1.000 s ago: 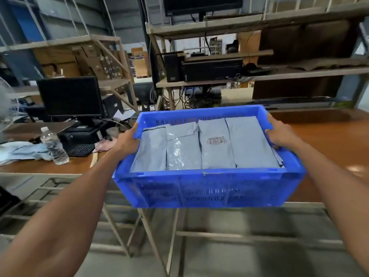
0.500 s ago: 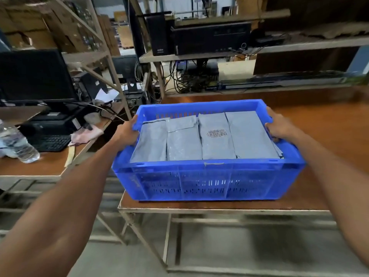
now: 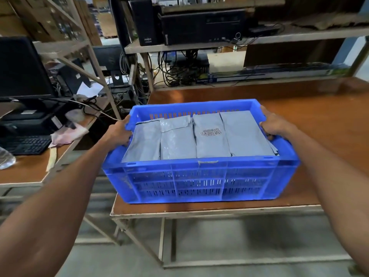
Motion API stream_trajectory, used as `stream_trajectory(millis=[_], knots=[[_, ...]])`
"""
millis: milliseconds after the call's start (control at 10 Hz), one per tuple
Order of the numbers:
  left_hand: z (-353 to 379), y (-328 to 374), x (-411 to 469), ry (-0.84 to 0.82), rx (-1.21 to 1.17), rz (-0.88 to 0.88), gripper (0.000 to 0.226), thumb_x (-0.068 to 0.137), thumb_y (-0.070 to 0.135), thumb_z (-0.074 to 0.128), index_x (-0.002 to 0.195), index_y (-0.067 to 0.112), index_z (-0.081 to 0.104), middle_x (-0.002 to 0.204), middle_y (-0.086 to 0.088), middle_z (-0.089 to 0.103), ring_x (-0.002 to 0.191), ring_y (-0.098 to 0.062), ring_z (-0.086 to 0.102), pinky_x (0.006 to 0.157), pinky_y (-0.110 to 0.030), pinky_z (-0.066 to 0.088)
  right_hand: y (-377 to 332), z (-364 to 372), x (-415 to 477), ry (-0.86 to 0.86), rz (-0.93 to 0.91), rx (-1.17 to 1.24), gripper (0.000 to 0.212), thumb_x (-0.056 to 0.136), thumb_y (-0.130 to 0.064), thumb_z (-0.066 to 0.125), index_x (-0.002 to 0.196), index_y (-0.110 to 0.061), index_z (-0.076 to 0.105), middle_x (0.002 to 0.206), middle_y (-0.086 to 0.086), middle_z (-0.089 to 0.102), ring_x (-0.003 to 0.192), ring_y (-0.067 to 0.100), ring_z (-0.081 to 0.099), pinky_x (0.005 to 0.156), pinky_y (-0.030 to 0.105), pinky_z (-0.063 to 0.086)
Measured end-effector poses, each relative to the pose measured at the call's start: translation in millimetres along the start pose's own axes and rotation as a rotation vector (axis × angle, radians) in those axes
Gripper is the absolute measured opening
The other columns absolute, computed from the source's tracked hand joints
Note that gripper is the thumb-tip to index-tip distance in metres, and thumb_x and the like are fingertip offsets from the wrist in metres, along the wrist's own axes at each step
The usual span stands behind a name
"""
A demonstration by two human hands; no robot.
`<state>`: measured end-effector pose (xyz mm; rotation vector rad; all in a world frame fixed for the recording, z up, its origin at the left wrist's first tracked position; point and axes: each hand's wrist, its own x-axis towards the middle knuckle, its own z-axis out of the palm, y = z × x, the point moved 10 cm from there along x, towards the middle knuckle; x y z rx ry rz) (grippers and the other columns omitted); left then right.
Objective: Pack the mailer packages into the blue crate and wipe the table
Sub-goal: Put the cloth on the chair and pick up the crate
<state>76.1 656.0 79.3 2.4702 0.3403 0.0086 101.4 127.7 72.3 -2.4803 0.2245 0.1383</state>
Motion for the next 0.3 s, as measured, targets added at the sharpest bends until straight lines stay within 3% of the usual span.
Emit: stream_trajectory(millis=[100,200,300], knots=[[1.0,-1.2,2.4,-0.013,-0.014,0.018,0.073,0.093,0.006,0.051,0.155,0.032,0.023,0.081,-0.018,0.071,0.061,-0.025,0.064,0.068,-0.031,0.055,-0.7,-0.8,-0.5,0.007,0.0,0.046,0.071,0.1,-0.001,0.037,0.157,-0.029,0.004,0.067,0.012,0.057,0.049,0.023,0.049,0.05,0.032,0.045],[-0.8,3.7,1.6,-0.017,0.011,0.04,0.072,0.09,0.01,0.051,0.154,0.031,0.026,0.087,-0.018,0.073,0.066,-0.025,0.066,0.083,-0.035,0.056,0.9,-3.3,-4.4,0.023,0.016,0.02,0.07,0.1,-0.004,0.04,0.157,-0.027,0.008,0.078,0.017,0.066,0.059,0.03,0.058,0.059,0.035,0.049],[-7.3,22.7,4.0,0.034,0.243,0.132,0.067,0.091,0.031,0.05,0.153,0.023,0.026,0.123,-0.025,0.06,0.102,-0.037,0.062,0.092,-0.038,0.046,-12.3,-16.6,1.1,0.192,-0.044,-0.278,0.06,0.101,-0.029,0.043,0.155,-0.02,0.021,0.12,0.023,0.064,0.114,0.038,0.057,0.096,0.043,0.045]])
